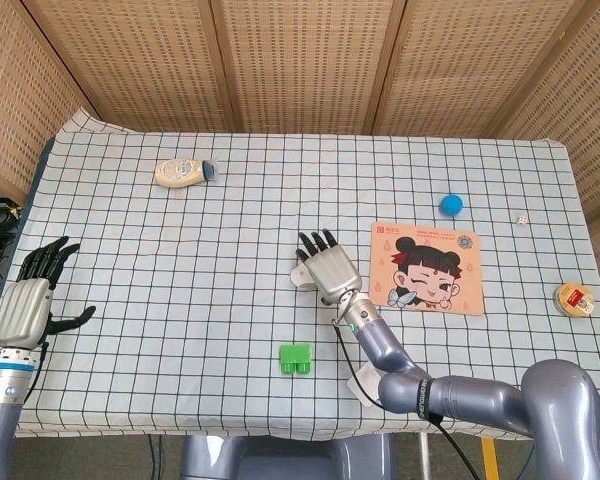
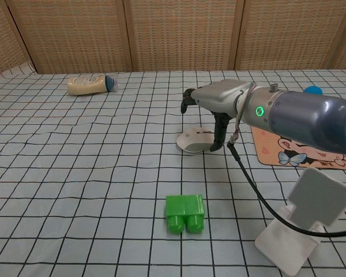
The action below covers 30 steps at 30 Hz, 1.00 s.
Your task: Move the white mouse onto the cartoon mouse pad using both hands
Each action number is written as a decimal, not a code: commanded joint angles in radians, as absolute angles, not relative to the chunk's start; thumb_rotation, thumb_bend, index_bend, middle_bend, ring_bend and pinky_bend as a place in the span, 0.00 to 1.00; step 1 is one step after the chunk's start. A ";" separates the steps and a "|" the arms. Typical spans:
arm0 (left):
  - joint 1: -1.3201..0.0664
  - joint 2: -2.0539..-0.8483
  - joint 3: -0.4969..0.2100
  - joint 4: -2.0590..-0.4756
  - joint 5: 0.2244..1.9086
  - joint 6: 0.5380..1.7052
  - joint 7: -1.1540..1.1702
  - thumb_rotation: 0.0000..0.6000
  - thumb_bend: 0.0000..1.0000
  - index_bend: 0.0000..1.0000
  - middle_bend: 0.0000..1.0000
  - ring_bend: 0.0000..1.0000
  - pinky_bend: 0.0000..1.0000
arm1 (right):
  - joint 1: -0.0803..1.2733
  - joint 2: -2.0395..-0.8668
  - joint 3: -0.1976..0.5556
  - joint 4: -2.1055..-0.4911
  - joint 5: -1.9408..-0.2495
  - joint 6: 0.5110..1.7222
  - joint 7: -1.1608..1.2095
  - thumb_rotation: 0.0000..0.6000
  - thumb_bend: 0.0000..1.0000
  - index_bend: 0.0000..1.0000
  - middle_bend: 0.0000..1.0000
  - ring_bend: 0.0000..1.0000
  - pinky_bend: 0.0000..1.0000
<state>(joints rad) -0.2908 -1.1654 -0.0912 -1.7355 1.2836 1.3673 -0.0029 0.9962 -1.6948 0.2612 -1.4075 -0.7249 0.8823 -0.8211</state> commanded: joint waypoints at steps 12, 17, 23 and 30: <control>-0.282 -1.162 -0.110 -1.733 1.281 1.349 -0.017 1.00 0.23 0.11 0.00 0.00 0.00 | 1.079 -1.765 0.231 -1.279 -0.636 0.869 -0.854 1.00 0.30 0.27 0.12 0.00 0.00; -0.281 -1.163 -0.115 -1.729 1.276 1.338 -0.022 1.00 0.23 0.11 0.00 0.00 0.00 | 1.094 -1.790 0.225 -1.226 -0.643 0.857 -0.840 1.00 0.30 0.28 0.13 0.00 0.00; -0.281 -1.165 -0.119 -1.723 1.273 1.327 -0.024 1.00 0.23 0.11 0.00 0.00 0.00 | 1.108 -1.817 0.218 -1.165 -0.650 0.842 -0.829 1.00 0.32 0.32 0.16 0.02 0.02; -0.281 -1.168 -0.125 -1.716 1.268 1.318 -0.026 1.00 0.23 0.12 0.00 0.00 0.00 | 1.113 -1.840 0.209 -1.100 -0.645 0.814 -0.816 1.00 0.34 0.34 0.18 0.04 0.03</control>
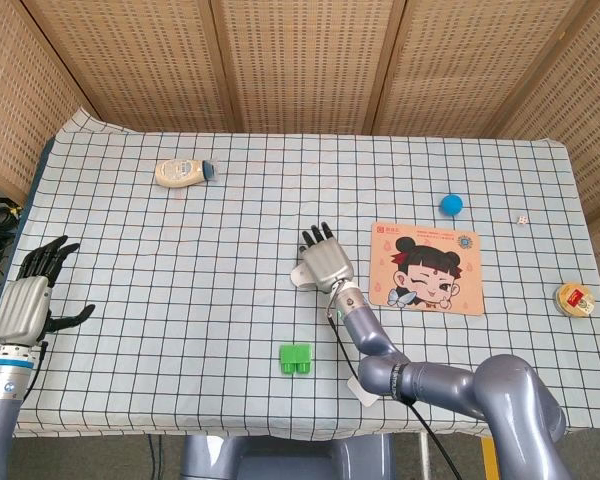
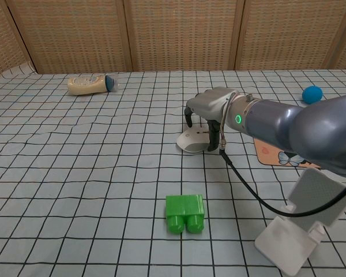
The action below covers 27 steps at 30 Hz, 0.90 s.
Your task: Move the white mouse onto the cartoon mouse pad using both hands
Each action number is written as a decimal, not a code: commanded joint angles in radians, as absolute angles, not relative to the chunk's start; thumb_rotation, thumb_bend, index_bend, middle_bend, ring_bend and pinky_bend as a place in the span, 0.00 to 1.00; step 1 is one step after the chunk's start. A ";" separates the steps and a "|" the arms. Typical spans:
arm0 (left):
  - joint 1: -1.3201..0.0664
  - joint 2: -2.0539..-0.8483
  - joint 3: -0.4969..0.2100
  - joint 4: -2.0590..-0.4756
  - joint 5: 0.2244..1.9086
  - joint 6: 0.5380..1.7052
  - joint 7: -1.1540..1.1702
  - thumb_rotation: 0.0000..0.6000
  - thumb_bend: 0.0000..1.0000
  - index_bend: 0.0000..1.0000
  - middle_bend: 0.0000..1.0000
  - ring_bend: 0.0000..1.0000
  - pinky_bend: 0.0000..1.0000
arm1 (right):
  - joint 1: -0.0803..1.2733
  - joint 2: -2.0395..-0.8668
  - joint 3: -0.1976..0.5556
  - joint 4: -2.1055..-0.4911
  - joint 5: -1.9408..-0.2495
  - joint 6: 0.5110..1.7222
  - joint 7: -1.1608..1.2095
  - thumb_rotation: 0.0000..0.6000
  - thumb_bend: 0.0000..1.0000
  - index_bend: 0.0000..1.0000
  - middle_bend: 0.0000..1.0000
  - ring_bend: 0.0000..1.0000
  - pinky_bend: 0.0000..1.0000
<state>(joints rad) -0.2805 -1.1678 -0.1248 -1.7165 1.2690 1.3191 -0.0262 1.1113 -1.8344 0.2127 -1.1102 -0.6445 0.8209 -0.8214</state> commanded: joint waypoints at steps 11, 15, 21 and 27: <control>-0.280 -1.174 -0.129 -1.715 1.271 1.309 -0.023 1.00 0.23 0.12 0.00 0.00 0.00 | 1.100 -1.848 0.191 -1.096 -0.721 0.820 -0.766 1.00 0.40 0.59 0.49 0.41 0.42; -0.276 -1.172 -0.134 -1.715 1.271 1.313 -0.032 1.00 0.23 0.12 0.00 0.00 0.00 | 1.078 -1.803 0.165 -1.152 -0.810 0.849 -0.738 1.00 0.40 0.65 0.54 0.48 0.51; -0.274 -1.170 -0.132 -1.718 1.282 1.313 -0.034 1.00 0.23 0.13 0.00 0.00 0.00 | 1.043 -1.698 0.132 -1.235 -0.923 0.885 -0.706 1.00 0.41 0.68 0.55 0.48 0.52; -0.270 -1.170 -0.129 -1.728 1.294 1.319 -0.024 1.00 0.23 0.13 0.00 0.00 0.00 | 1.003 -1.543 0.086 -1.295 -1.045 0.897 -0.656 1.00 0.41 0.68 0.55 0.48 0.52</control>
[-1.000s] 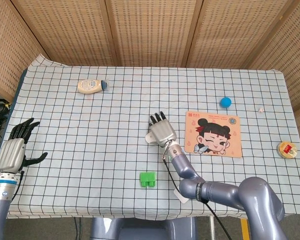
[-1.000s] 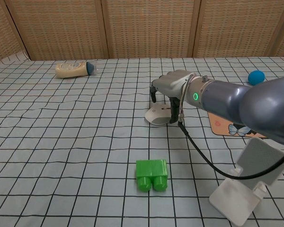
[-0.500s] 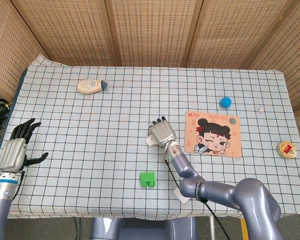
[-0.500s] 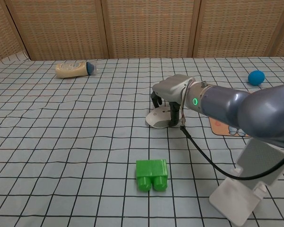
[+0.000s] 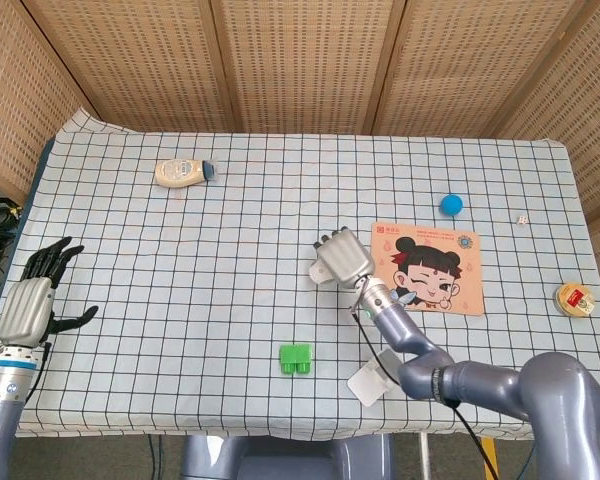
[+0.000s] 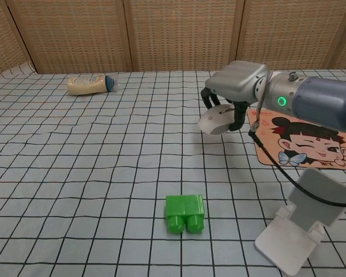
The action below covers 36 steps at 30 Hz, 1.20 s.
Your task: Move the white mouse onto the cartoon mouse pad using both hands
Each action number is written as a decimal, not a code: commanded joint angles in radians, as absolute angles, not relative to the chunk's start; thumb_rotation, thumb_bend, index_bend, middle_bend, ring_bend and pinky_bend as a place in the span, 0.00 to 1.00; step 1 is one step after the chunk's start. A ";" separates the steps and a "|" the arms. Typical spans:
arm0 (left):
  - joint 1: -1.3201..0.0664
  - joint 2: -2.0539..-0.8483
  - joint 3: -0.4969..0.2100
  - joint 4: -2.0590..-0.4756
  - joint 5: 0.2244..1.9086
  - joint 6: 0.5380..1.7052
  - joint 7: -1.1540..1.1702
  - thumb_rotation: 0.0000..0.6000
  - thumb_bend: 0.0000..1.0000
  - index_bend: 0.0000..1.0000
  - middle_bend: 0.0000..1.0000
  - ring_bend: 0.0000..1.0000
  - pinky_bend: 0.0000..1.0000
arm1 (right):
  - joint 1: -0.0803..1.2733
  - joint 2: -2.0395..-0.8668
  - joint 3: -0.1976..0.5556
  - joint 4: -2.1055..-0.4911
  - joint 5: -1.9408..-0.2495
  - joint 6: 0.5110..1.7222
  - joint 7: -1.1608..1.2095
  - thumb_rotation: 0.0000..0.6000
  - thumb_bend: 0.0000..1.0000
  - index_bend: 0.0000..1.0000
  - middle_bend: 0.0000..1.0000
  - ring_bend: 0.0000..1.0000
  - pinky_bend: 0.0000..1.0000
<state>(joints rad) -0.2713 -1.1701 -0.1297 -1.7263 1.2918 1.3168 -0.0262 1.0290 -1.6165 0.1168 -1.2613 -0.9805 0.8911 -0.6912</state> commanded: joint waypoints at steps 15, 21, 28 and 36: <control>-0.266 -1.182 -0.121 -1.746 1.314 1.330 0.023 1.00 0.23 0.13 0.00 0.00 0.00 | 0.944 -1.428 -0.069 -1.130 -1.339 0.833 -0.519 1.00 0.41 0.68 0.54 0.48 0.52; -0.267 -1.186 -0.119 -1.746 1.314 1.326 0.030 1.00 0.23 0.13 0.00 0.00 0.00 | 0.940 -1.440 -0.082 -1.087 -1.388 0.822 -0.490 1.00 0.41 0.69 0.55 0.48 0.52; -0.268 -1.192 -0.119 -1.741 1.312 1.323 0.037 1.00 0.23 0.13 0.00 0.00 0.00 | 0.949 -1.457 -0.102 -1.031 -1.462 0.799 -0.471 1.00 0.41 0.70 0.55 0.48 0.52; -0.269 -1.196 -0.120 -1.737 1.312 1.317 0.037 1.00 0.23 0.13 0.00 0.00 0.00 | 0.965 -1.445 -0.149 -0.969 -1.581 0.787 -0.456 1.00 0.41 0.72 0.56 0.48 0.52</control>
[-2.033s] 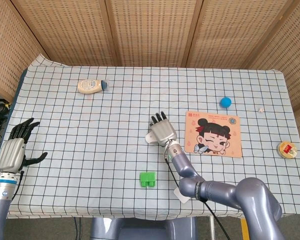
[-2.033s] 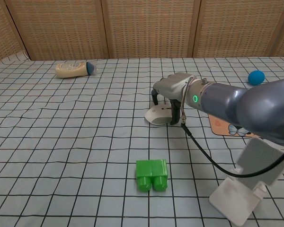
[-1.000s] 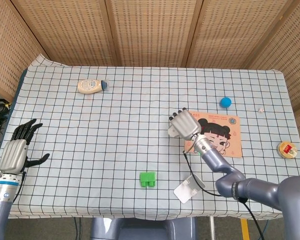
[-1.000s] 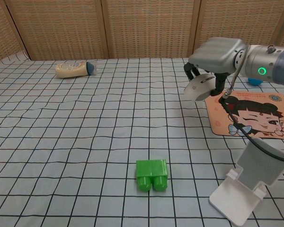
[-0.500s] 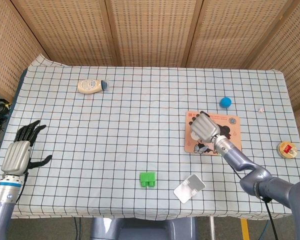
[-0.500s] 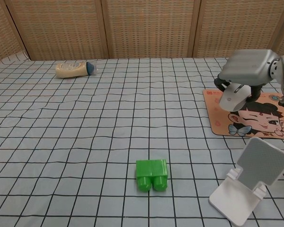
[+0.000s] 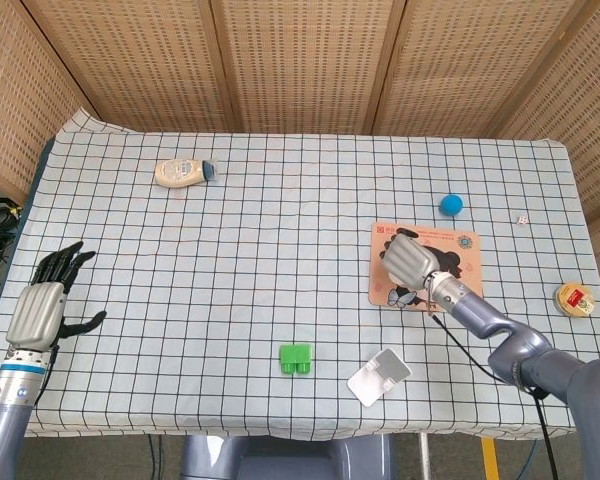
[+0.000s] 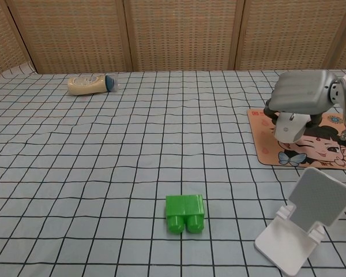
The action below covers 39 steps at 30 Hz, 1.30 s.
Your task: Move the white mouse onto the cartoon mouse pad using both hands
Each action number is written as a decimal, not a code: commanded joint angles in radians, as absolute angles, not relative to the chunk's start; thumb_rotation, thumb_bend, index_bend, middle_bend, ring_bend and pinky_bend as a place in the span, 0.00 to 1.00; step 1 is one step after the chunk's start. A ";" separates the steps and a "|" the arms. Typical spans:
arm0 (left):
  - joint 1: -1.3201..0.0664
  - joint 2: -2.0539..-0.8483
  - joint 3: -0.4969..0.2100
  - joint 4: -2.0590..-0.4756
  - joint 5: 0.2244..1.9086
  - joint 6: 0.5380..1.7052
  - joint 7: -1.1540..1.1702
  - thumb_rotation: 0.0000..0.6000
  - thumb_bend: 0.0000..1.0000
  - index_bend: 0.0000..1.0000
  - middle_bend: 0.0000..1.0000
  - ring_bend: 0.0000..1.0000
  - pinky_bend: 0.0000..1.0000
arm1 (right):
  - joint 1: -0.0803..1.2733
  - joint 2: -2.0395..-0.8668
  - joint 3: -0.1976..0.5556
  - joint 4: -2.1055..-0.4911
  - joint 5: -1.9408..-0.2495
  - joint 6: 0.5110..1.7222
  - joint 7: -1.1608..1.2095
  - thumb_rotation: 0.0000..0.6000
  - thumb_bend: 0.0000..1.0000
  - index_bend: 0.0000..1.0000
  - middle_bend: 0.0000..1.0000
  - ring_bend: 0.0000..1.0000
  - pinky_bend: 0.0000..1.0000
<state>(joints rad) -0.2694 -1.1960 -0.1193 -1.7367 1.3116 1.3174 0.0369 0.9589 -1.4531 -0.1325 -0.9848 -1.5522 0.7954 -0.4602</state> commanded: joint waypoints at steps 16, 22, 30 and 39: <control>-0.268 -1.200 -0.116 -1.742 1.321 1.317 0.042 1.00 0.23 0.13 0.00 0.00 0.00 | 0.948 -1.414 -0.175 -0.961 -1.661 0.786 -0.441 1.00 0.41 0.71 0.54 0.46 0.49; -0.266 -1.196 -0.117 -1.747 1.320 1.319 0.039 1.00 0.23 0.13 0.00 0.00 0.00 | 0.933 -1.437 -0.166 -0.934 -1.667 0.786 -0.441 1.00 0.39 0.65 0.44 0.33 0.22; -0.266 -1.196 -0.121 -1.746 1.314 1.317 0.032 1.00 0.23 0.14 0.00 0.00 0.00 | 0.917 -1.438 -0.142 -0.933 -1.661 0.794 -0.491 1.00 0.35 0.47 0.13 0.01 0.00; -0.264 -1.193 -0.124 -1.748 1.316 1.320 0.022 1.00 0.23 0.14 0.00 0.00 0.00 | 0.902 -1.402 -0.126 -0.996 -1.667 0.819 -0.536 1.00 0.35 0.44 0.04 0.00 0.00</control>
